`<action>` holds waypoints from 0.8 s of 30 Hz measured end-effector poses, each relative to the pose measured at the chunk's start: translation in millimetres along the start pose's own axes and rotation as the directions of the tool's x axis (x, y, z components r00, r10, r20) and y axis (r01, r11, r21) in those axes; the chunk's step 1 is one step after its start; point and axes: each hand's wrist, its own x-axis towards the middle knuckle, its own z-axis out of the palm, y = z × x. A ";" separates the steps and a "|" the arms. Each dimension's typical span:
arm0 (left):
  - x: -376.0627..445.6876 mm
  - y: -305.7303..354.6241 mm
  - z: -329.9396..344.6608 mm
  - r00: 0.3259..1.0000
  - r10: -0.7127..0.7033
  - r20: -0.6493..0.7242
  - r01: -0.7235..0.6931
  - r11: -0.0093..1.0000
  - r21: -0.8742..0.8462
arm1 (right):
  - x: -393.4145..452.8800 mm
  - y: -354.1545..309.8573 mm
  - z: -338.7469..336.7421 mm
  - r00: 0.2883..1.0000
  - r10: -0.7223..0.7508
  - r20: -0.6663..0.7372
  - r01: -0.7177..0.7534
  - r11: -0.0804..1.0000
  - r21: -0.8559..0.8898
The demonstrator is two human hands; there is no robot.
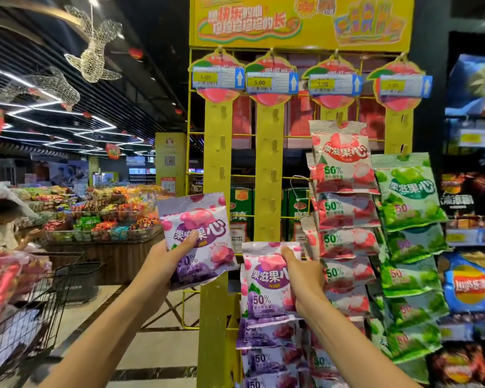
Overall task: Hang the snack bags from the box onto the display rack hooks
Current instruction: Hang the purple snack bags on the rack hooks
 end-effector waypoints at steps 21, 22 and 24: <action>0.0 -19.2 -1.0 0.985 -0.161 -0.062 0.159 0.987 -0.030 | -2.0 0.6 8.6 0.997 -0.070 -0.032 0.067 0.992 -0.107; -0.6 -18.4 2.3 0.982 -0.175 -0.066 0.172 0.984 -0.054 | -4.8 0.9 7.3 0.996 -0.087 -0.028 0.084 0.990 -0.113; -0.7 -15.6 11.0 0.980 -0.192 -0.055 0.185 0.976 -0.113 | -12.4 1.0 4.8 0.994 -0.114 -0.004 0.112 0.981 -0.158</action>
